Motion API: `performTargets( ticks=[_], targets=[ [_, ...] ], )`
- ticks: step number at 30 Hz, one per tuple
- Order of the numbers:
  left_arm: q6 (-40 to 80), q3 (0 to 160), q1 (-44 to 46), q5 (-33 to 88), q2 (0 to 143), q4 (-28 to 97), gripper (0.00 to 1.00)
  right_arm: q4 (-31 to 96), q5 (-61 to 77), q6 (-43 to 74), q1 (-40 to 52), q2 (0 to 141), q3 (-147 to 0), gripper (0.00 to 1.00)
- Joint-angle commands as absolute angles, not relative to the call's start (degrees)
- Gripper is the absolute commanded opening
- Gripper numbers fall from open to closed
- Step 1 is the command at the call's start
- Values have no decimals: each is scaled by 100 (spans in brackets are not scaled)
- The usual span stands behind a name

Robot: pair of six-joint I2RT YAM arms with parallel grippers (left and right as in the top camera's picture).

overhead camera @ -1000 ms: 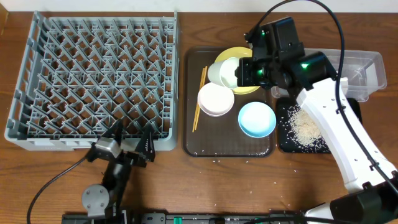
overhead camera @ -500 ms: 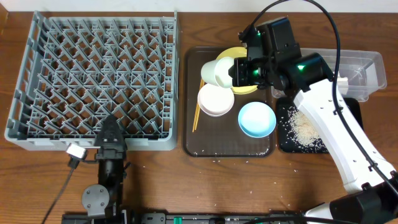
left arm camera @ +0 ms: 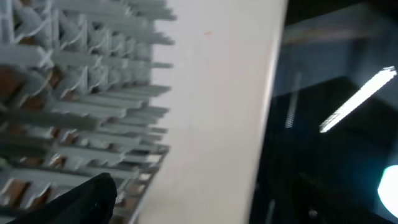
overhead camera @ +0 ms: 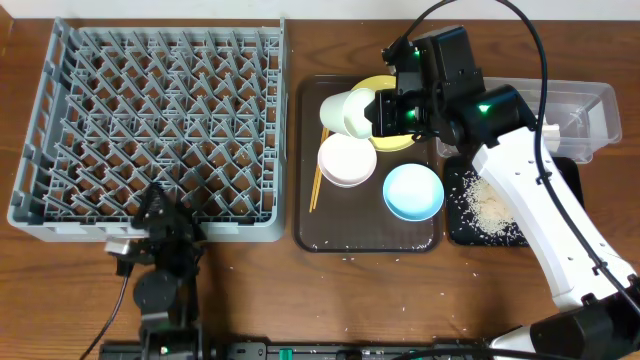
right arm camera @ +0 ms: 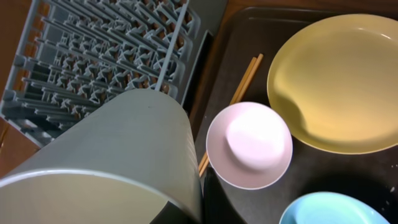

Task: Sort waste into correct bins and load items into the dishwasher

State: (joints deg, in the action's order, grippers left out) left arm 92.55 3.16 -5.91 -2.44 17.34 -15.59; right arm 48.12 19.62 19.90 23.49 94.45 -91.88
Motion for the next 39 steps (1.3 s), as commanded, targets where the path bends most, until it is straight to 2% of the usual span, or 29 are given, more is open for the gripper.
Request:
performTargets(
  ticks=[1,6,10,14,17,25,35,39],
  targets=[
    [8626,1227,-615,440,2622,-1890,90,4779,2025,1927,2418,9483,-9203,1],
    [7387,2786,-613,1898,4357,-2021,91,4781,2047,1925,2418,9483,-9203,1],
    [7266,3966,-613,3479,5741,-1555,91,4801,2064,1925,2418,9483,-9203,1],
    [7266,4720,-613,6298,7089,-1387,91,4840,2064,1922,2418,9483,-9203,1],
    [7266,4762,-615,7522,7800,-1592,91,4842,2064,1920,2418,9483,-9203,1],
    [7006,4727,-604,8512,9026,-1599,91,4434,2423,1918,2418,9485,-8969,1],
    [7096,4727,-609,9013,9065,-2329,90,2609,5019,1776,2150,9564,-7885,1],
    [7096,4727,-609,9013,9065,-2329,85,2314,5588,1774,2040,9747,-7747,1]
  ],
)
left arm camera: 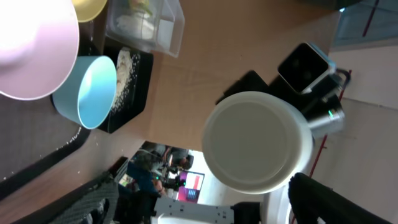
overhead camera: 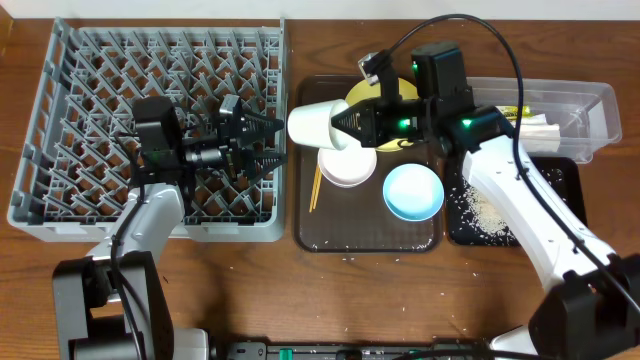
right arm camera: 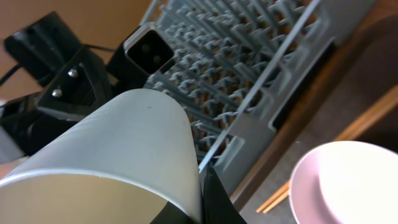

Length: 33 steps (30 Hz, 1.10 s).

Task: Sort waste into correct bins and load items into the dishwasher
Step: 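Hand the white cup from the right gripper to the left gripper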

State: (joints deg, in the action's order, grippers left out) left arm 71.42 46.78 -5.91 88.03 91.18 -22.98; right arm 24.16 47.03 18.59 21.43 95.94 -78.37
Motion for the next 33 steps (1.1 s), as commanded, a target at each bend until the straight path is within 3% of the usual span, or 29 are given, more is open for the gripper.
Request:
performTargets(
  ticks=[1,7,10,17,33],
  targets=[
    [7096,4727,-609,9011,9065,-2329,84,2263,5725,1772,2025,9795,-7745,1],
    [7096,4724,-591,9002,9065,-2329,84,1831,6270,1879,2088,10208,-7745,1],
    [7096,4722,-567,9002,9065,-2329,93,1549,6425,2073,2158,10420,-7745,1],
    [7096,4722,-565,9002,9065,-2329,99,1129,6650,2255,2338,10608,-7745,1],
    [7100,4722,-565,9002,9065,-2329,99,939,6364,2272,2718,10757,-7745,1]
  ],
)
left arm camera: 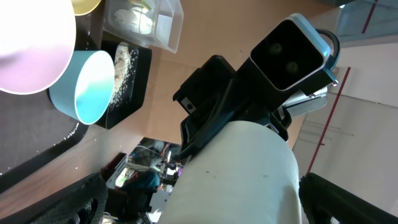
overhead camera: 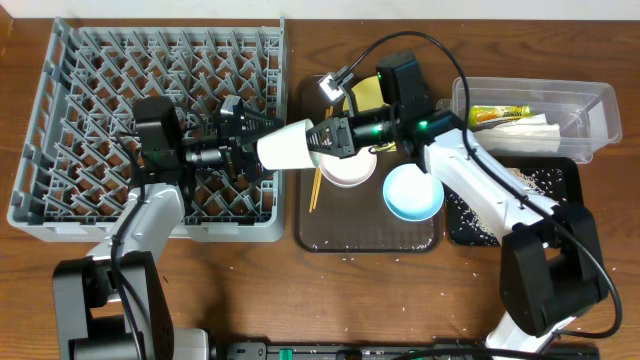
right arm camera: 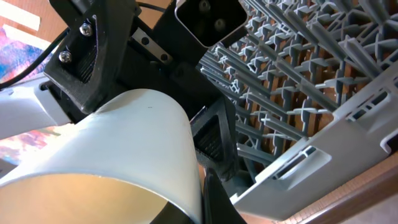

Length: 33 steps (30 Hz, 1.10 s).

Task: Sort waste into correct bins and load items into the dishwasher

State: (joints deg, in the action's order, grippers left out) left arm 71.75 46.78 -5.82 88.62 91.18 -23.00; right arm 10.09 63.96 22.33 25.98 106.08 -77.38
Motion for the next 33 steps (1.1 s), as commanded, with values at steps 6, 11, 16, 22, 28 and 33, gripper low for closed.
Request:
performTargets(
  ticks=[6,11,16,22,28,33],
  targets=[
    [7120,4722,-565,9002,9065,-2327,94,631,6326,2436,2775,11019,-7745,1],
    [7120,4722,-565,9002,9065,-2327,94,285,6344,2661,2794,11271,-7745,1],
    [7118,4722,-565,9002,9065,-2327,93,95,6479,2744,2829,11463,-7745,1],
    [7118,4722,-526,9002,9065,-2329,88,-174,6497,2895,2912,11585,-7745,2],
    [7116,4722,-336,9000,9065,-2329,82,-307,6499,3022,2923,11594,-7745,2],
    [7116,4722,-314,9000,9065,-2329,71,-305,6523,3035,2923,11594,-7745,2]
  ],
)
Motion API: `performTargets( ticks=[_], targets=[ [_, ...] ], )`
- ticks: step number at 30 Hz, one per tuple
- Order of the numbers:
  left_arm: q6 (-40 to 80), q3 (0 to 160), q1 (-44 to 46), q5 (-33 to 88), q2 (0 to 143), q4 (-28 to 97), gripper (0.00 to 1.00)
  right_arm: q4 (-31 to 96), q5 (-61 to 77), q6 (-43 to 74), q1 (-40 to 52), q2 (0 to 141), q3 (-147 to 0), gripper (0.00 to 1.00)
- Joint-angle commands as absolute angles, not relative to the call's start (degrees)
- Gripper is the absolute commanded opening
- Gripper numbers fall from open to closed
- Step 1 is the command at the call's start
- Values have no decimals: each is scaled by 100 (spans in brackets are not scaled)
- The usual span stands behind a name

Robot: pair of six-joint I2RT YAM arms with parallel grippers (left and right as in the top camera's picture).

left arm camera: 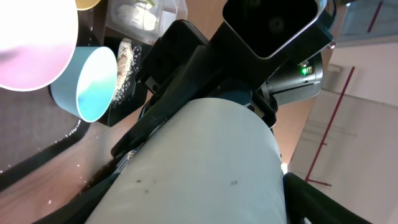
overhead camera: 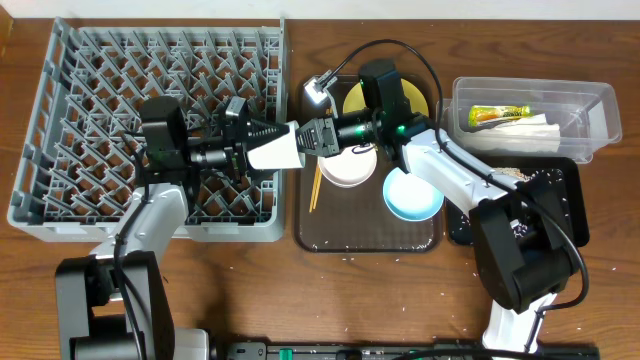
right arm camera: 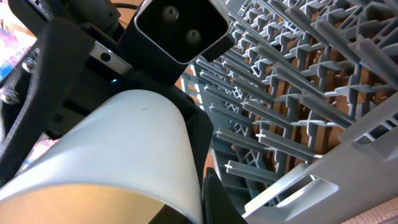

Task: Sort waste into correct bins and load items into the dishwasher

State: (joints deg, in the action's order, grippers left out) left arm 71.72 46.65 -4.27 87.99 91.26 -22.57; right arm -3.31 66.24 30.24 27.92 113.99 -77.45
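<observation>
A white cup point(overhead camera: 275, 150) hangs on its side over the right edge of the grey dish rack point(overhead camera: 60, 120). My right gripper point(overhead camera: 312, 135) is shut on its rim, one finger point(right arm camera: 214, 199) outside the wall. My left gripper point(overhead camera: 268, 152) stands open around the cup's body point(left arm camera: 205, 155), with a dark finger point(left arm camera: 305, 199) on each side of it. The cup fills the right wrist view point(right arm camera: 124, 149), and the rack's tines lie behind it. Whether the left fingers press the cup is unclear.
The dark tray point(overhead camera: 360, 235) beside the rack holds a pink bowl point(overhead camera: 345, 172), a blue bowl point(overhead camera: 412, 192), a yellow plate point(overhead camera: 360, 100) and chopsticks point(overhead camera: 315, 190). At the right stand a clear bin point(overhead camera: 530, 115) with wrappers and a black tray point(overhead camera: 560, 190) with spilled rice.
My right gripper has brought the cup further left, so its body now lies between my left gripper's fingers. The left arm has hardly moved.
My right gripper held the cup over the tray while my left arm sat low at the table's front. Then the left gripper was over the rack, open and facing the cup. The cup came closer at each moment and now lies inside the left fingers.
</observation>
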Motion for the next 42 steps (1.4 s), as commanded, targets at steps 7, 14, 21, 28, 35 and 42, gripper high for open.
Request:
performTargets(
  ticks=[7,14,21,28,35,42],
  targets=[
    [7116,4722,-314,8997,9065,-2329,53,-305,6545,3044,2923,11594,-7745,3],
    [7118,4722,-320,8862,9065,-2331,30,-305,6545,3044,2902,11594,-7745,32],
    [7113,4722,-384,8803,9065,-2335,30,-390,6823,3039,2475,11570,-7747,40],
    [7116,4722,-725,8735,9065,-2808,29,-379,7063,2945,1584,11220,-7747,46],
    [7113,4729,-1066,7710,9065,-2847,29,834,6643,1900,1116,10447,-7747,65],
    [7041,4987,-1129,6630,9065,-2840,32,2993,4403,663,1260,9513,-7747,72]
  ],
)
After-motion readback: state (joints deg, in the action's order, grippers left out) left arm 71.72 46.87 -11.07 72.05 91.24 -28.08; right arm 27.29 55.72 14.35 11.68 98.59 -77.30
